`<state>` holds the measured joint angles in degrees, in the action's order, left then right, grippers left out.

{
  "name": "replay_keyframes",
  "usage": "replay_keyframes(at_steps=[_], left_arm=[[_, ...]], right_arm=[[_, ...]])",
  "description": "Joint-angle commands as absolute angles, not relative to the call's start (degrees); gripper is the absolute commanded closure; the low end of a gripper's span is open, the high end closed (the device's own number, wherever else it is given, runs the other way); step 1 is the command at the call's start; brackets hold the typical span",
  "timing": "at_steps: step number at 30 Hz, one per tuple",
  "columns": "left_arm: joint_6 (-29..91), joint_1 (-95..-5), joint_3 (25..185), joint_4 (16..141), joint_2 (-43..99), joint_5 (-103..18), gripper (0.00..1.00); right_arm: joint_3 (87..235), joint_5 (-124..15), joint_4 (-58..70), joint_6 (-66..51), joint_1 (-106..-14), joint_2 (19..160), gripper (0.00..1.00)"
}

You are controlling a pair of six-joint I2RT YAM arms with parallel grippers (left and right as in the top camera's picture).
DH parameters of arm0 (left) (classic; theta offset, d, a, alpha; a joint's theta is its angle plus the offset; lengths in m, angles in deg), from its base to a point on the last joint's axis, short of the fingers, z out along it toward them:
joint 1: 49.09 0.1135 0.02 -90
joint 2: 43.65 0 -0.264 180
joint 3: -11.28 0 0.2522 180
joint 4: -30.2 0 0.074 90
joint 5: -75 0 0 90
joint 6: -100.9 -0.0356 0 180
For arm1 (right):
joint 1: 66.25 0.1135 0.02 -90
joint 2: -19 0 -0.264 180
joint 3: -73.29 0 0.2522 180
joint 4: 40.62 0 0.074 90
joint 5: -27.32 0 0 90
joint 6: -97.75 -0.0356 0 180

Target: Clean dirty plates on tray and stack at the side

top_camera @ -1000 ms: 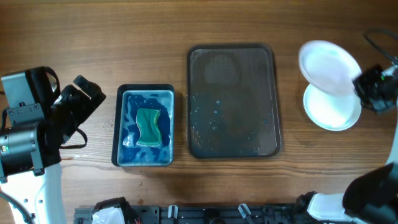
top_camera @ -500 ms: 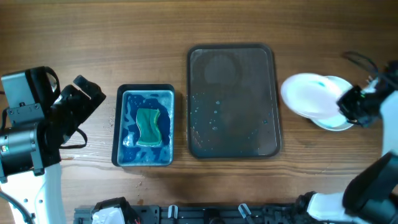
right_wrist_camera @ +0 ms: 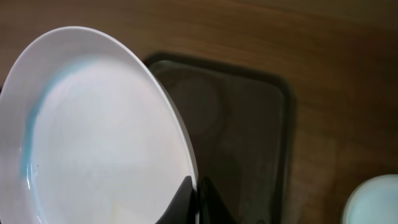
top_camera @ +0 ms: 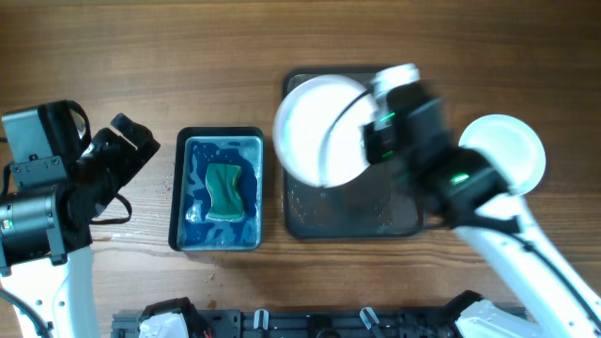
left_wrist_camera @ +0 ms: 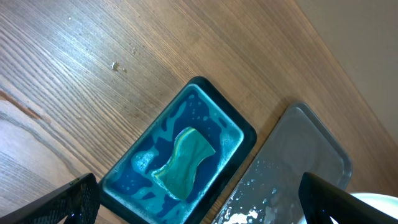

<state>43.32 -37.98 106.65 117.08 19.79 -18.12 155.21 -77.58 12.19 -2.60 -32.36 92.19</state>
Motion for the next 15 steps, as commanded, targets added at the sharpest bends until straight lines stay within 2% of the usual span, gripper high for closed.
replay_keyframes(at_steps=[1, 8, 15], left_arm=[[43.24, -37.56, 107.30, 116.91, 19.90, -18.99, 0.00], [43.24, -37.56, 107.30, 116.91, 19.90, -18.99, 0.00], [43.24, -37.56, 107.30, 116.91, 19.90, -19.01, 0.00]], right_arm=[[155.72, -99.32, 10.18, 1.62, -20.80, 96.50, 0.96], [155.72, -107.81, -2.52, 8.51, -6.99, 104.06, 0.96], [155.72, -126.80, -22.76, 26.23, 1.25, 111.21, 0.96]])
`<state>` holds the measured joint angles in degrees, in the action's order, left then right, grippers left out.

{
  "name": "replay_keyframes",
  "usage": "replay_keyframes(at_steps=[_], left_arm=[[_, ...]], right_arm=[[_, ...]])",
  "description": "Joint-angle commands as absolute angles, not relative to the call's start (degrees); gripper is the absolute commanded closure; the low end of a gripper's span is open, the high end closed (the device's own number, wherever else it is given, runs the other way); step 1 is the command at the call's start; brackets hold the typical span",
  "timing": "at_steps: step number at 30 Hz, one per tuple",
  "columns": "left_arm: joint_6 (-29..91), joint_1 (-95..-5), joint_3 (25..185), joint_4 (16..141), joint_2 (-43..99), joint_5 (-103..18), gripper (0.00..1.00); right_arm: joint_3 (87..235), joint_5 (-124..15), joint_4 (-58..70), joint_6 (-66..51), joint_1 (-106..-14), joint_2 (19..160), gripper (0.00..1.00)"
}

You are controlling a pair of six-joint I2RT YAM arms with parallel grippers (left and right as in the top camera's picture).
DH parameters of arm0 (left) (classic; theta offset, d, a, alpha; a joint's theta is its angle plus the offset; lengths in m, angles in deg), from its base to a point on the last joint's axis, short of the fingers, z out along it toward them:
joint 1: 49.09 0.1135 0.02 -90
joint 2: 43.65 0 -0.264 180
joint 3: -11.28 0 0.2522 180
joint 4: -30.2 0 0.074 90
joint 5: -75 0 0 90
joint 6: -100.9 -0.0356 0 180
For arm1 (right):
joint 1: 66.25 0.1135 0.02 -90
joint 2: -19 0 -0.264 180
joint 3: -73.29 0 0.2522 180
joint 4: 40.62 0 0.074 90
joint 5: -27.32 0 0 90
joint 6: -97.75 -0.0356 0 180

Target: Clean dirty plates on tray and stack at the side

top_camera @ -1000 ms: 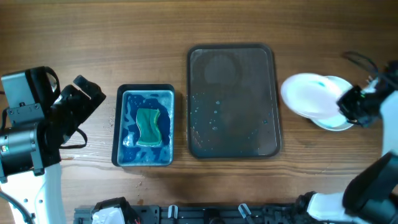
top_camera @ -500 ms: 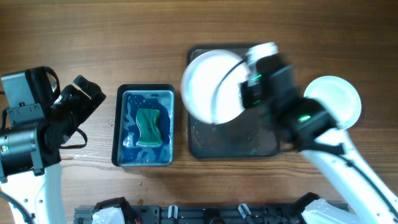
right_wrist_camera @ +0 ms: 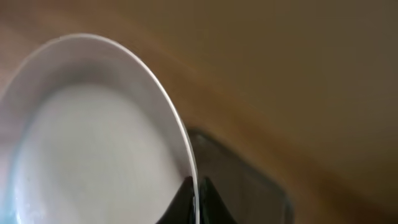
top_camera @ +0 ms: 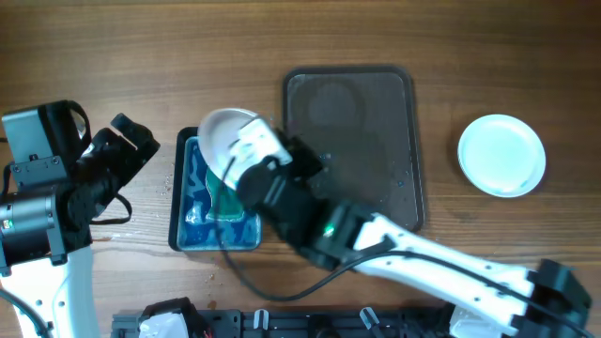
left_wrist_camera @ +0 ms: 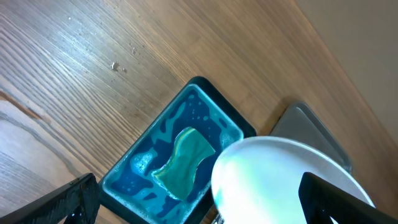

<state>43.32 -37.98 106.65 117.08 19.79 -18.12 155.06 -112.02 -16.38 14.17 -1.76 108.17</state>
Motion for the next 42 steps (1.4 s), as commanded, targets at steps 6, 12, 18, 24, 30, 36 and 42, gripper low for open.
replay_keyframes(at_steps=[6, 12, 18, 24, 30, 36, 42], left_arm=[[43.24, -37.56, 107.30, 116.91, 19.90, -18.99, 0.00], [43.24, -37.56, 107.30, 116.91, 19.90, -18.99, 0.00], [43.24, -37.56, 107.30, 116.91, 19.90, -18.99, 0.00], [43.24, -37.56, 107.30, 116.91, 19.90, -18.99, 0.00], [43.24, -37.56, 107.30, 116.91, 19.90, -19.01, 0.00], [43.24, -37.56, 107.30, 116.91, 19.90, -18.99, 0.00], [43.24, -37.56, 107.30, 116.91, 19.90, -18.99, 0.00]], right_arm=[[155.72, -135.02, -35.13, 40.15, 5.04, 113.31, 0.96], [155.72, -136.44, -42.83, 51.63, 7.44, 113.31, 0.96], [155.72, -136.44, -45.49, 56.90, 8.27, 113.31, 0.96], [155.72, -136.44, -50.59, 65.07, 8.53, 113.31, 0.96], [155.72, -136.42, -51.70, 66.10, 8.53, 113.31, 0.96], [155.67, -136.46, -50.74, 53.97, 8.16, 113.31, 0.96], [155.58, -121.86, -19.07, 4.48, 3.29, 113.31, 0.96]])
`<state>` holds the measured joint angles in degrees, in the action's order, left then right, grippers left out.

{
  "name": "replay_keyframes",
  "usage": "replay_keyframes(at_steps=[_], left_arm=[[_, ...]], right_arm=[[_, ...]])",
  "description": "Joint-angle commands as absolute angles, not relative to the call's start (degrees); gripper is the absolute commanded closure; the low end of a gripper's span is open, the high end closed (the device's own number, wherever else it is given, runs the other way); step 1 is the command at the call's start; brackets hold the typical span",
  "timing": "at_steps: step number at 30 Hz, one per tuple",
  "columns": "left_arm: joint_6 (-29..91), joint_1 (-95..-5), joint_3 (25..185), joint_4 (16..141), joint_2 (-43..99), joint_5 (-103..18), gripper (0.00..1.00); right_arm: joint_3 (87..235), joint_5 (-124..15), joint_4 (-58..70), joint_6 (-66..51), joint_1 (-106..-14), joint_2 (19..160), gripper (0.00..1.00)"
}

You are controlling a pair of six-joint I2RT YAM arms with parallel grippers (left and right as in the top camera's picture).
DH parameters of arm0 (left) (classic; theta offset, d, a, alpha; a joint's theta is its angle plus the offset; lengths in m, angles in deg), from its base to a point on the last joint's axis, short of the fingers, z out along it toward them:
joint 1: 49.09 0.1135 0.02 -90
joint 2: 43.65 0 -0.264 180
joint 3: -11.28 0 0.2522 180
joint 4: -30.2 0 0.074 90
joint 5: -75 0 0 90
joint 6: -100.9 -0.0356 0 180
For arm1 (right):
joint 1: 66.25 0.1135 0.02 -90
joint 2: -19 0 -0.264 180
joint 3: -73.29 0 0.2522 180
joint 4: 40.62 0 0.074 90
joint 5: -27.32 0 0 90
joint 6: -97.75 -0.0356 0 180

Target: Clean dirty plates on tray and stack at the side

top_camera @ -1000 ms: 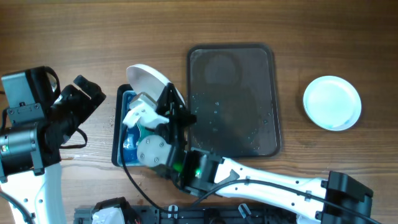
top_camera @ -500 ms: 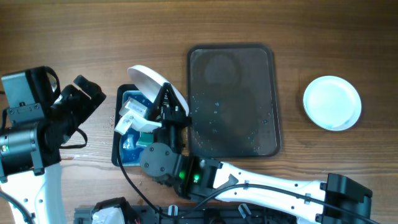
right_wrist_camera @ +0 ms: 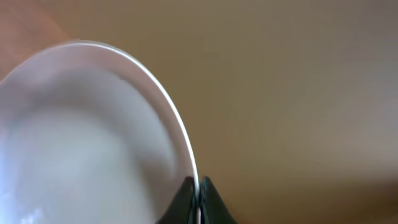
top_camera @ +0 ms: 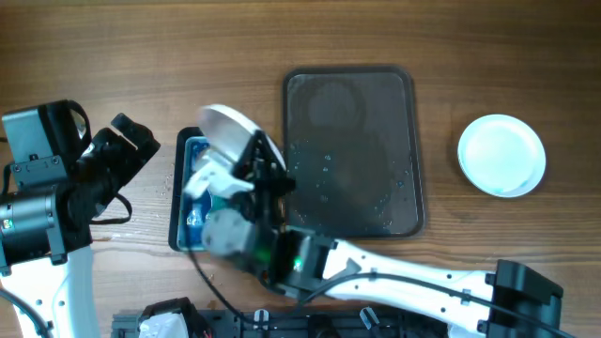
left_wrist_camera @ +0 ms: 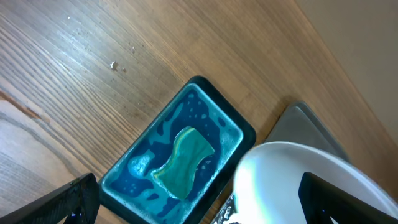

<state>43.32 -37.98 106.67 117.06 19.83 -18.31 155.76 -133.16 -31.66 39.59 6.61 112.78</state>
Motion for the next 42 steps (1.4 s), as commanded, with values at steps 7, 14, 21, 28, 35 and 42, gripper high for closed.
replay_keyframes(at_steps=[7, 14, 21, 28, 35, 42], left_arm=[[43.24, -37.56, 107.30, 116.91, 19.90, -18.99, 0.00], [43.24, -37.56, 107.30, 116.91, 19.90, -19.01, 0.00], [43.24, -37.56, 107.30, 116.91, 19.90, -19.01, 0.00], [43.24, -37.56, 107.30, 116.93, 19.90, -19.01, 0.00], [43.24, -37.56, 107.30, 116.91, 19.90, -19.01, 0.00], [43.24, -37.56, 107.30, 116.91, 19.90, -18.99, 0.00]], right_arm=[[155.63, -86.60, 0.12, -23.91, -12.54, 110.99, 0.96], [155.63, -51.65, 0.60, -24.41, -39.77, 97.98, 0.96], [155.48, -45.25, 14.05, -28.48, -75.22, 96.04, 0.96], [154.95, -45.25, 23.44, -23.97, -99.97, 106.49, 0.96], [154.80, -58.41, 28.21, -19.25, -104.69, 113.83, 0.96], [155.91, -53.38, 27.44, -17.15, -104.69, 110.51, 0.49]])
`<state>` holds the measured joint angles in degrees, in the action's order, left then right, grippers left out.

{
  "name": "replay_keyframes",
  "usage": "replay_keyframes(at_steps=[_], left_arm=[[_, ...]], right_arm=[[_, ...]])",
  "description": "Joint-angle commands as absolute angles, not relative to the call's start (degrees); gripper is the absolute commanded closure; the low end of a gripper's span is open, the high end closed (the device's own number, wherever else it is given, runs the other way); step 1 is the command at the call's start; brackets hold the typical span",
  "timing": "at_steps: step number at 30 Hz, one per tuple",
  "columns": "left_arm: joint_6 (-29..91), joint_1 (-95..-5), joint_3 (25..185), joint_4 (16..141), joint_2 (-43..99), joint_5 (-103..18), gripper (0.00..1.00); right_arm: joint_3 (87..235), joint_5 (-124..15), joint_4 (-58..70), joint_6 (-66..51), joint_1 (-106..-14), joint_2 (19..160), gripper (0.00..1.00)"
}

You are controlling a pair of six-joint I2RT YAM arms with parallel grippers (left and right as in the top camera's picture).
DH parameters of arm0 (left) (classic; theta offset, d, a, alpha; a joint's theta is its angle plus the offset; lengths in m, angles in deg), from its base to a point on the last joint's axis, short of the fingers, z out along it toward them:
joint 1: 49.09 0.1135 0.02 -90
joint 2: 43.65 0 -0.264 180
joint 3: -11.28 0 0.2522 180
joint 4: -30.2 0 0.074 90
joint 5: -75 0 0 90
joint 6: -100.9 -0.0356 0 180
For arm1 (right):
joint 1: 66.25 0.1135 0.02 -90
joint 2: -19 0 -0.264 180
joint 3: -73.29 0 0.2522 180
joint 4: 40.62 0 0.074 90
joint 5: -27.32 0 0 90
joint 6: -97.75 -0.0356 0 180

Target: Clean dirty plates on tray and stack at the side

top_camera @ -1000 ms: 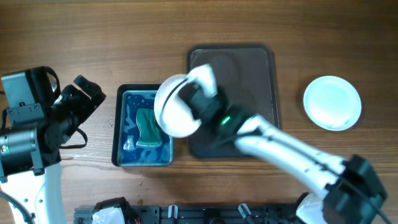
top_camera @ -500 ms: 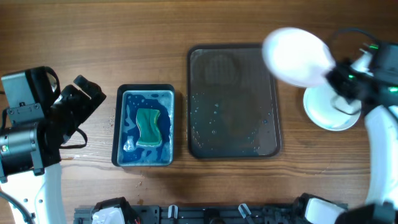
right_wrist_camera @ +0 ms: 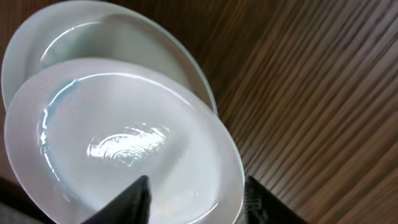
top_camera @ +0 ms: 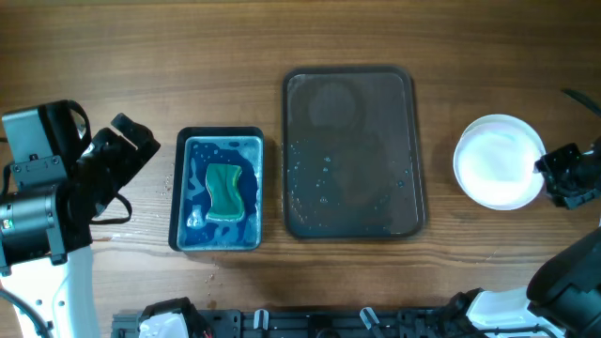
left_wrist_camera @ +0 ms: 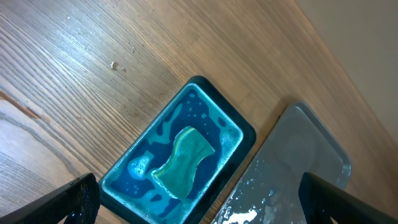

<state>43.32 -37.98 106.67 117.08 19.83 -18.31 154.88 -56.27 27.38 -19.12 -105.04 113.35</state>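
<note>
Two white plates lie stacked on the wood to the right of the dark tray. In the right wrist view the upper plate sits slightly offset on the lower plate. My right gripper is open, its fingers spread either side of the upper plate's near rim; overhead it sits at the stack's right edge. The tray holds only water drops. My left gripper hangs open, high above the left of the table, with nothing in it.
A blue basin of soapy water with a green sponge stands left of the tray. The left arm's base fills the left edge. Bare wood lies behind and around everything.
My right gripper was shut on a plate's rim, tilted over the blue basin. Now that plate lies on the other plate at the right, and the gripper is open beside it.
My right gripper first held a white plate by its rim above the tray. It then held it over the basin, and stayed there with the plate tilted. Now the plate rests on the stack at the right, released. The left arm stayed put.
</note>
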Motion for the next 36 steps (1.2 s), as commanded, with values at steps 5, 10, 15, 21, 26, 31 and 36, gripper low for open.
replay_keyframes(at_steps=[5, 10, 15, 21, 26, 31, 36], left_arm=[[43.24, -37.56, 107.30, 116.91, 19.90, -18.99, 0.00], [43.24, -37.56, 107.30, 116.91, 19.90, -18.99, 0.00], [43.24, -37.56, 107.30, 116.91, 19.90, -18.99, 0.00], [43.24, -37.56, 107.30, 116.91, 19.90, -18.99, 0.00], [43.24, -37.56, 107.30, 116.91, 19.90, -18.99, 0.00], [43.24, -37.56, 107.30, 116.91, 19.90, -19.01, 0.00], [43.24, -37.56, 107.30, 116.91, 19.90, -18.99, 0.00]], right_arm=[[156.81, -31.35, 27.33, -9.77, -101.67, 98.33, 0.46], [156.81, -27.48, 27.95, -2.97, -91.57, 80.15, 0.51], [155.76, -48.88, 36.08, -11.08, -82.96, 72.98, 0.95], [143.28, -61.45, 36.84, -20.98, -81.63, 77.24, 0.96], [135.04, -61.29, 25.37, -22.88, -82.02, 90.44, 0.96], [135.34, -61.91, 16.82, -23.14, -82.48, 104.28, 0.96], [136.07, -64.40, 11.55, -23.41, -83.59, 111.56, 0.96]])
